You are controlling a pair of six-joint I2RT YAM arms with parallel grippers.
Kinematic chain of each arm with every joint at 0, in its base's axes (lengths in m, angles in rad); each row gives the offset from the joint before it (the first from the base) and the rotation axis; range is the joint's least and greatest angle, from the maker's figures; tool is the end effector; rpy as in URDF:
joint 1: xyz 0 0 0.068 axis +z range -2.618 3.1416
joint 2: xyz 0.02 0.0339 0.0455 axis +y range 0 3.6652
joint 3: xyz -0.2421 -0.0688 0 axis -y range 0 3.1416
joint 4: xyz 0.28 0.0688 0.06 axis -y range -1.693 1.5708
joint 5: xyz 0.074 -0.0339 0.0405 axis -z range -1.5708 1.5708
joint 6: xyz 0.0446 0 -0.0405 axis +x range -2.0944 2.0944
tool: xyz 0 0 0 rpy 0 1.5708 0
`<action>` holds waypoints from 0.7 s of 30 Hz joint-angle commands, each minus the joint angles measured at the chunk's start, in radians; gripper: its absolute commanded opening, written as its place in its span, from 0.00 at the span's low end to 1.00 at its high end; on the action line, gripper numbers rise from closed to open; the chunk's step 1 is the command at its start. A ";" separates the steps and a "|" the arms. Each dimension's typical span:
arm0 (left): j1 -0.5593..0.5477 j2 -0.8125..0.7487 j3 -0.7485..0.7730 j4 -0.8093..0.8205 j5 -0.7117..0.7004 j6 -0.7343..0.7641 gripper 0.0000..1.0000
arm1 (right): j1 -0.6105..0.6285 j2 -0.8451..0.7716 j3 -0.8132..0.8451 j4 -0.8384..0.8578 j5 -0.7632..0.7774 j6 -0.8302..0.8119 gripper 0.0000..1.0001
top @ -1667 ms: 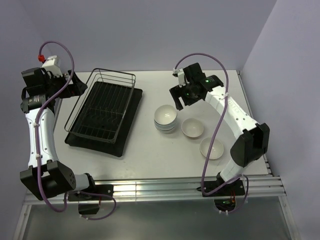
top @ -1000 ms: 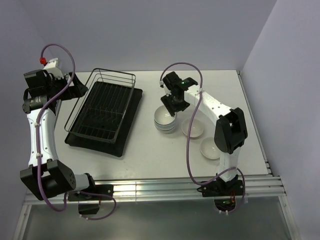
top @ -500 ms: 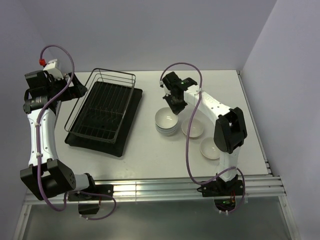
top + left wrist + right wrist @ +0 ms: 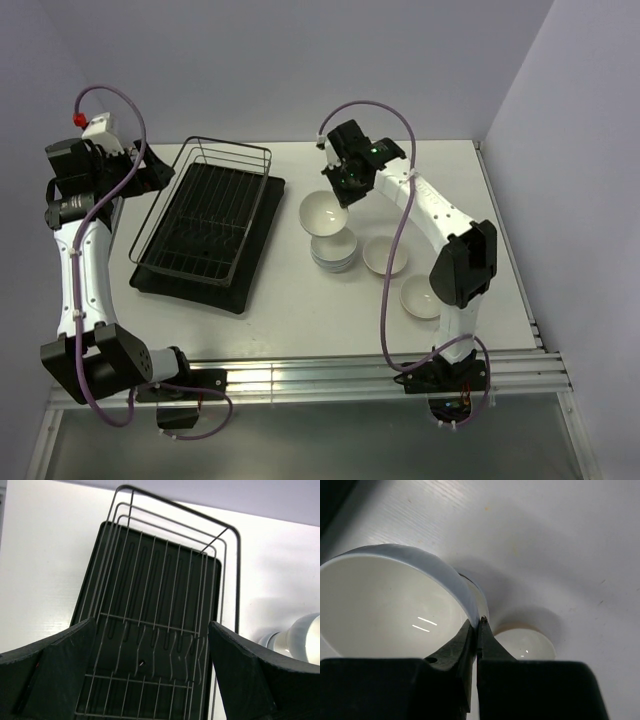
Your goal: Load the bowls into the dish rack
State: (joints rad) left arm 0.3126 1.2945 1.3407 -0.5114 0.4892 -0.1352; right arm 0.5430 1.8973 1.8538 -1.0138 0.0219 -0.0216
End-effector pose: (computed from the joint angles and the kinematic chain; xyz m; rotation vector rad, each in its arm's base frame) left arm 0.3226 0.0822 0.3684 -0.1420 1.9931 -0.3831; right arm 0.3757 0.2256 0.2873 -0.7270 2.5337 0.1505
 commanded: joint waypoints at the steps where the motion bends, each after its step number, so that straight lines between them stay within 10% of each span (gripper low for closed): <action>1: -0.003 -0.046 0.058 0.071 0.054 -0.033 0.99 | -0.020 -0.098 0.102 0.060 -0.092 0.005 0.00; 11: -0.012 0.005 0.108 0.202 0.506 -0.276 0.99 | -0.069 -0.170 0.160 0.237 -0.344 0.075 0.00; 21: -0.297 -0.020 -0.084 0.504 0.500 -0.604 1.00 | -0.086 -0.264 0.044 0.412 -0.554 0.118 0.00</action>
State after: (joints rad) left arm 0.0925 1.2911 1.2781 -0.1612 0.9516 -0.5980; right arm 0.4610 1.7260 1.9102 -0.7544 -0.4122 0.0544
